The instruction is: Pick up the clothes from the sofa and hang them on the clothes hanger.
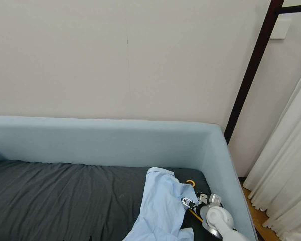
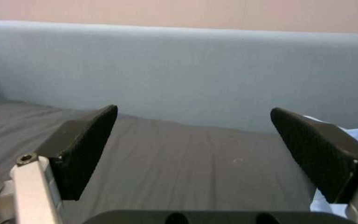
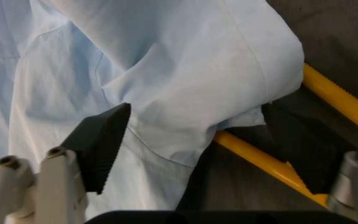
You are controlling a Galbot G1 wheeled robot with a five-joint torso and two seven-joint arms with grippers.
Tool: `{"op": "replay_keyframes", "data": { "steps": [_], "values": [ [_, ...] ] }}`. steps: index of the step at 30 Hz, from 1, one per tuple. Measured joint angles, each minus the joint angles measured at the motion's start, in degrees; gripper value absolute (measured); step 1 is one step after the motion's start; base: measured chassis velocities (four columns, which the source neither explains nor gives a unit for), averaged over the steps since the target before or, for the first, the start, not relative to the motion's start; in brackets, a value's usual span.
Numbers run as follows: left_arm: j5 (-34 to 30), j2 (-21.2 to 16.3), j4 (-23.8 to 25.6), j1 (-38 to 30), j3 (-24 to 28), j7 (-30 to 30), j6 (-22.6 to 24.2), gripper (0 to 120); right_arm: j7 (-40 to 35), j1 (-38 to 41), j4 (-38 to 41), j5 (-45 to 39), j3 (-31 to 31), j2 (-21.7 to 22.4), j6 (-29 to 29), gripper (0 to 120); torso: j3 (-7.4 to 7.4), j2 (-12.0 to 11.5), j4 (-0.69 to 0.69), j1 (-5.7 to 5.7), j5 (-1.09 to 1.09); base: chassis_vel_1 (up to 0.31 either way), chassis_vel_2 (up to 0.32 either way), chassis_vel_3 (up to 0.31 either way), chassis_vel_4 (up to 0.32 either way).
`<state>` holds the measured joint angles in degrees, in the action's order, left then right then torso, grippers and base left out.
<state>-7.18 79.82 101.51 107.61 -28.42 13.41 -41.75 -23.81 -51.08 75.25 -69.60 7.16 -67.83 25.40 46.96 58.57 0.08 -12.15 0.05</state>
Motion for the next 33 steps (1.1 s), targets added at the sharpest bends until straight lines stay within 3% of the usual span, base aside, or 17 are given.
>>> {"op": "replay_keyframes", "data": {
  "steps": [11,16,22,28,33],
  "values": [
    [0.16,0.48,0.29,0.35,-0.14,0.04,-0.01,97,0.15,0.39,-0.52,0.43,-0.20,-0.50,-0.25,36,0.00,0.00,0.00,0.00,0.00,0.000,0.000,0.000,0.000],
    [0.16,0.38,0.33,0.37,-0.20,0.13,-0.06,97,0.23,0.36,-0.51,0.67,-0.21,-0.49,-0.40,23,0.00,0.00,0.00,0.00,0.00,0.000,0.000,0.000,0.000],
    [0.14,-0.05,0.52,0.39,-0.30,0.37,-0.13,97,-0.33,-0.41,2.64,0.33,-0.20,0.39,-0.76,0,0.00,0.00,0.00,0.00,-0.01,0.000,0.000,0.000,0.000],
    [-0.14,-0.50,0.58,0.37,-0.43,0.56,-0.26,97,-2.50,-2.24,14.16,-2.51,-1.36,2.98,-0.85,0,0.00,0.00,0.00,0.00,0.00,0.000,0.000,0.000,0.000],
    [-0.20,-0.59,0.71,0.37,-0.50,0.59,-0.33,97,-3.32,-2.32,18.06,-4.18,-2.45,3.68,-0.86,0,0.00,0.01,0.00,0.00,0.01,0.000,0.000,0.000,0.000]
  ]
}}
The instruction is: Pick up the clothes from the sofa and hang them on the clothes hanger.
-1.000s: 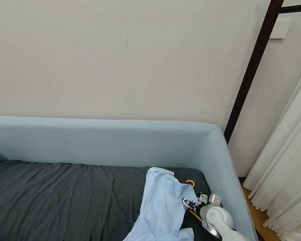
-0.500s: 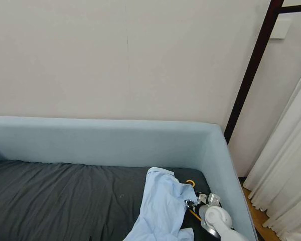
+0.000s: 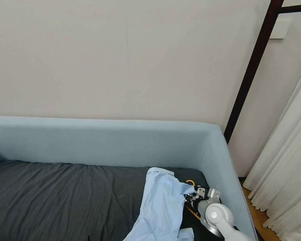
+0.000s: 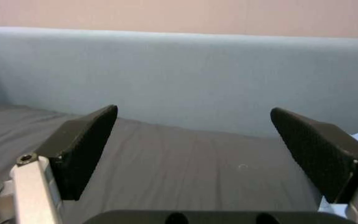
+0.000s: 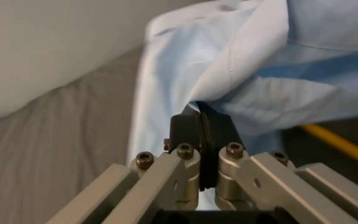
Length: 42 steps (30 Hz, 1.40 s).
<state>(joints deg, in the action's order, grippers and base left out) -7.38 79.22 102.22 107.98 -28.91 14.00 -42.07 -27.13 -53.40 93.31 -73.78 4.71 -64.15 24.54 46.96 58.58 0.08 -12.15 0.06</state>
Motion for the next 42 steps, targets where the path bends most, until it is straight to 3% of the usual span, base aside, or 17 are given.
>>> {"op": "replay_keyframes", "data": {
  "steps": [7,10,11,15,18,21,22,23,28,34,42],
  "values": [
    [-0.16,-0.10,0.73,0.58,-0.50,0.18,-0.33,97,-1.77,5.61,8.56,-3.96,-8.09,-0.34,-0.28,0,0.00,0.00,0.00,0.00,0.00,0.000,0.000,0.000,0.000],
    [-0.28,-0.56,1.55,1.87,-1.40,0.55,-1.13,97,-1.92,14.99,5.14,-3.74,-17.67,-3.92,-1.23,0,0.00,0.01,-0.03,0.00,0.02,0.000,0.000,0.000,0.000],
    [-0.28,-0.56,1.55,1.87,-1.40,0.55,-1.13,97,-1.92,14.99,5.14,-3.74,-17.67,-3.92,-1.23,0,0.00,0.01,-0.03,0.00,0.02,0.000,0.000,0.000,0.000],
    [-0.76,-0.91,2.69,3.53,-3.24,1.48,-1.87,97,-0.57,23.03,-7.36,-0.38,-25.02,-13.25,-2.74,0,0.01,0.00,-0.01,0.00,0.00,0.000,0.000,0.000,0.000],
    [-0.89,-0.91,2.79,4.01,-3.85,1.65,-2.24,97,0.23,24.87,-11.53,1.40,-26.87,-16.57,-3.31,0,0.01,0.00,-0.02,0.00,0.02,0.000,0.000,0.000,0.000],
    [-0.95,-0.59,2.80,5.21,-5.13,2.09,-3.24,97,2.94,29.75,-22.54,6.22,-32.54,-24.87,-4.71,0,0.01,0.00,-0.02,0.00,0.03,0.000,0.000,0.000,0.000],
    [-0.91,-0.31,2.81,5.70,-5.61,2.12,-3.78,97,4.42,31.24,-27.33,8.17,-34.65,-27.47,-5.61,0,0.00,0.00,-0.09,0.00,-0.01,0.000,0.000,0.000,0.000],
    [-0.91,-0.31,2.81,5.70,-5.61,2.12,-3.78,97,4.42,31.24,-27.33,8.17,-34.65,-27.47,-5.61,0,0.00,0.00,-0.09,0.00,-0.01,0.000,0.000,0.000,0.000],
    [-0.21,0.63,3.08,7.43,-7.04,2.44,-4.59,97,12.31,34.23,-46.86,16.04,-38.31,-28.46,-12.17,0,0.01,0.00,0.03,0.00,0.00,0.000,0.000,0.000,0.000],
    [0.44,1.80,3.07,8.03,-6.91,2.54,-4.89,97,18.25,33.31,-47.70,20.09,-41.74,-28.27,-13.33,4,0.01,0.00,0.01,0.00,-0.01,0.000,0.000,0.000,0.000],
    [1.86,3.08,2.78,8.27,-5.90,3.29,-5.04,97,21.60,32.65,-33.42,19.01,-46.91,-28.15,-13.47,34,0.00,0.00,-0.02,0.00,-0.02,0.000,0.000,0.000,0.000]
  ]
}}
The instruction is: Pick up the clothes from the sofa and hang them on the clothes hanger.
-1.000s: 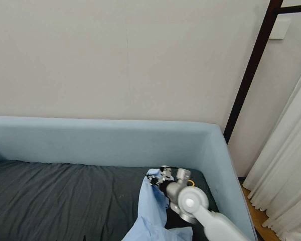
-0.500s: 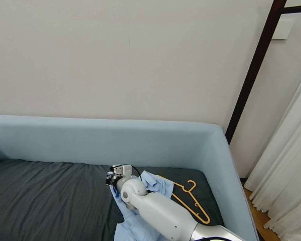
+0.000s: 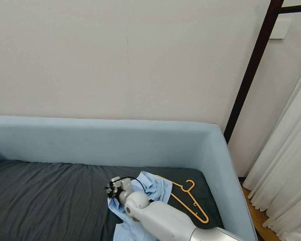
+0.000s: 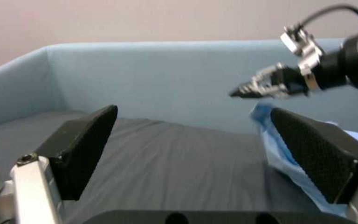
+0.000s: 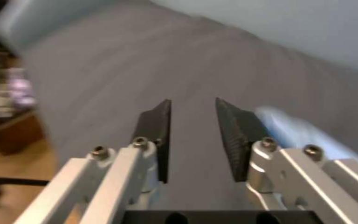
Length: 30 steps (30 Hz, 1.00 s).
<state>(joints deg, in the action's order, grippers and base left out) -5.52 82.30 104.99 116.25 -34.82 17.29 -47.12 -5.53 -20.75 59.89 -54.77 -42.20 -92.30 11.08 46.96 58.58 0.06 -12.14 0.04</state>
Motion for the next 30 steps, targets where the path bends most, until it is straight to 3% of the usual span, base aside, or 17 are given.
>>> {"op": "replay_keyframes", "data": {
  "steps": [8,10,14,16,17,22,30],
  "values": [
    [0.03,-0.59,0.28,0.41,-0.25,0.73,-0.03,97,1.42,0.72,5.59,4.39,-0.12,0.13,-2.25,63,0.00,0.00,0.03,0.00,0.02,0.000,0.000,0.000,0.000],
    [0.01,-0.69,0.12,0.26,-0.11,0.85,-0.05,97,0.68,0.76,7.79,4.82,1.22,0.95,-2.29,71,0.00,0.00,-0.03,0.00,-0.02,0.000,0.000,0.000,0.000],
    [-0.01,-0.89,-0.18,-0.19,0.36,0.88,-0.06,97,-1.13,-0.23,11.35,4.83,4.62,5.74,-1.19,83,0.00,0.00,-0.01,0.00,-0.01,0.000,0.000,0.000,0.000],
    [-0.03,-1.27,-0.22,-0.57,0.77,0.84,-0.06,97,-2.53,-2.09,14.48,3.09,8.96,12.00,-0.09,94,0.01,0.00,0.05,0.00,0.02,0.000,0.000,0.000,0.000],
    [-0.03,-1.27,-0.22,-0.57,0.77,0.84,-0.06,97,-2.53,-2.09,14.48,3.09,8.96,12.00,-0.09,94,0.01,0.00,0.05,0.00,0.02,0.000,0.000,0.000,0.000],
    [-0.17,-1.89,-0.20,-1.32,1.40,0.69,0.11,97,-3.52,-6.18,19.68,-1.30,16.88,23.18,1.72,100,0.01,-0.01,0.05,0.00,-0.02,0.000,0.000,0.000,0.000],
    [-0.56,-3.04,-0.83,-1.99,1.86,0.62,0.65,97,-1.23,-13.06,17.23,-3.86,26.21,29.10,2.78,100,0.01,-0.01,0.02,0.00,0.00,0.000,0.000,0.000,0.000]
  ]
}}
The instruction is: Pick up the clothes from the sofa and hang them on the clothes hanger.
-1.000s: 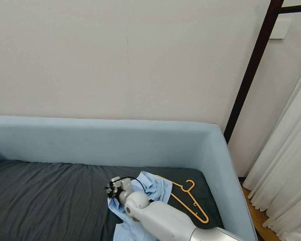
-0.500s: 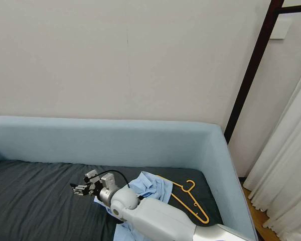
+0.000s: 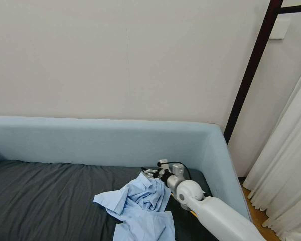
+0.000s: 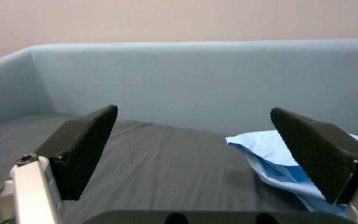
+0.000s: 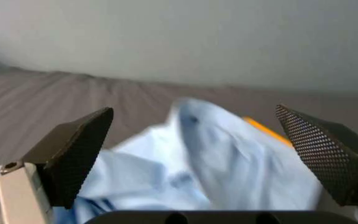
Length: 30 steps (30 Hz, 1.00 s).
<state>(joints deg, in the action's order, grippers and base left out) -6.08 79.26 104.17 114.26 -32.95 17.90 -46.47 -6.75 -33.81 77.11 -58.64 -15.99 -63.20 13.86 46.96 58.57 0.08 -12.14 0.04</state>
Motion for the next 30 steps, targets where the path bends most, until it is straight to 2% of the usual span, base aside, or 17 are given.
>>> {"op": "replay_keyframes", "data": {
  "steps": [7,15,16,19,25,30],
  "values": [
    [-0.16,-0.40,0.06,0.11,0.18,-0.19,0.88,97,3.23,-2.43,-9.61,0.36,4.88,-1.86,-1.59,100,0.00,0.00,0.00,0.00,-0.01,0.000,0.000,0.000,0.000],
    [-1.31,-0.95,0.41,0.75,0.21,-1.01,1.85,97,9.95,2.21,-29.91,7.44,7.01,-9.37,-6.42,100,0.01,0.00,-0.01,-0.01,0.01,0.000,0.000,0.000,0.000],
    [-1.31,-0.95,0.41,0.75,0.21,-1.01,1.85,97,9.95,2.21,-29.91,7.44,7.01,-9.37,-6.42,100,0.01,0.00,-0.01,-0.01,0.01,0.000,0.000,0.000,0.000],
    [-1.62,-1.18,0.41,1.19,0.18,-1.25,1.86,97,14.40,4.00,-36.58,10.15,8.63,-12.66,-7.92,100,0.00,0.00,-0.02,-0.01,0.02,0.000,0.000,0.000,0.000],
    [-1.76,-1.54,0.50,1.88,0.10,-1.47,1.91,97,18.89,6.20,-44.62,15.13,10.74,-17.18,-9.80,100,0.00,0.00,-0.01,0.00,0.02,0.000,0.000,0.000,0.000],
    [-1.90,-1.90,0.96,2.49,-0.41,-1.49,1.91,97,20.04,7.07,-46.85,17.50,12.04,-18.44,-10.74,100,0.00,0.00,-0.01,-0.01,0.01,0.000,0.000,0.000,0.000]
  ]
}}
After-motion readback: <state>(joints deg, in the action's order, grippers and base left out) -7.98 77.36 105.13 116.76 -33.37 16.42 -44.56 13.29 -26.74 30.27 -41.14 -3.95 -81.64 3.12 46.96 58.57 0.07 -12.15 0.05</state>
